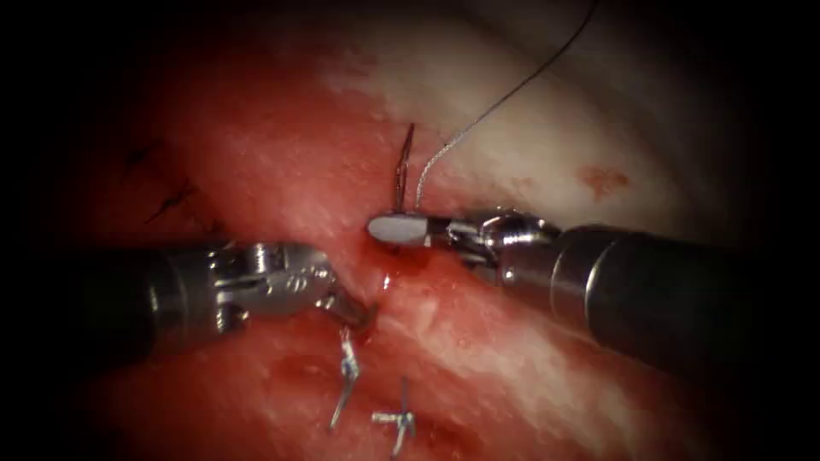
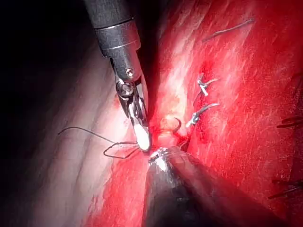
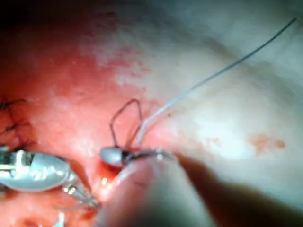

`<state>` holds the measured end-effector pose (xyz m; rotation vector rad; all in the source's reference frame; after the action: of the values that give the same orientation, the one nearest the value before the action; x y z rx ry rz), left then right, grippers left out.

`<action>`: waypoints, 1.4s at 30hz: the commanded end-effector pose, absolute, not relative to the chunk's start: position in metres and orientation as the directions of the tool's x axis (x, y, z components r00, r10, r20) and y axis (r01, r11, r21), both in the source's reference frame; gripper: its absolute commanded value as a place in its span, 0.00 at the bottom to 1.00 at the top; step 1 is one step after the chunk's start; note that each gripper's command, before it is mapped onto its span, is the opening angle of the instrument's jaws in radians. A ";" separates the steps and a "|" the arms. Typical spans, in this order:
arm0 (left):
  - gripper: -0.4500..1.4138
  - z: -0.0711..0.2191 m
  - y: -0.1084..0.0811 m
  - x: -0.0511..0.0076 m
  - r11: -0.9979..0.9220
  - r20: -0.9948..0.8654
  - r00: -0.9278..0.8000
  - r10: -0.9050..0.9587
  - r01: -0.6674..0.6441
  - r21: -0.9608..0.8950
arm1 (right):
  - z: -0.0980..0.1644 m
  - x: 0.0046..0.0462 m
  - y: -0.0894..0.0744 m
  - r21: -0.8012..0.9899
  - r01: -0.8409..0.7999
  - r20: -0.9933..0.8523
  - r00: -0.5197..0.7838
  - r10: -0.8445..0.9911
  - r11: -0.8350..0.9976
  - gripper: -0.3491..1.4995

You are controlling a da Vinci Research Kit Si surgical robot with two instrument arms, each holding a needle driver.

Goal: Wound Closure

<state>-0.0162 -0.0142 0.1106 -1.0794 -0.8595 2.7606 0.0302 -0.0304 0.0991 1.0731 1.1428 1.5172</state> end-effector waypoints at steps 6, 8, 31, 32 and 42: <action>0.00 0.111 -0.014 -0.0167 -0.845 -0.617 -0.746 0.250 0.143 -0.515 | 0.100 0.0313 -0.032 0.974 -0.118 0.175 -0.147 0.974 -0.192 0.00; 0.00 0.111 -0.014 -0.0167 -0.845 -0.619 -0.744 0.252 0.142 -0.515 | 0.100 0.0315 -0.032 0.976 -0.109 0.174 -0.128 0.976 -0.188 0.00; 0.33 0.110 -0.012 -0.0152 -0.914 -0.807 -0.580 0.108 0.261 -0.310 | 0.096 0.0236 -0.027 0.906 -0.135 -0.413 -0.080 0.907 0.400 0.89; 0.36 0.109 -0.012 -0.0153 -0.922 -0.827 -0.556 0.083 0.272 -0.275 | 0.096 0.0236 -0.027 0.894 -0.137 -0.438 -0.070 0.896 0.426 0.89; 0.48 0.109 -0.012 -0.0156 -0.933 -0.896 -0.443 0.015 0.316 -0.172 | 0.096 0.0220 -0.027 0.783 -0.172 -0.591 0.096 0.801 0.598 0.89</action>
<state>-0.0151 -0.0120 0.1082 -1.7394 -0.5266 2.7853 0.0214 -0.0268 0.0952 0.6092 1.2778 0.7910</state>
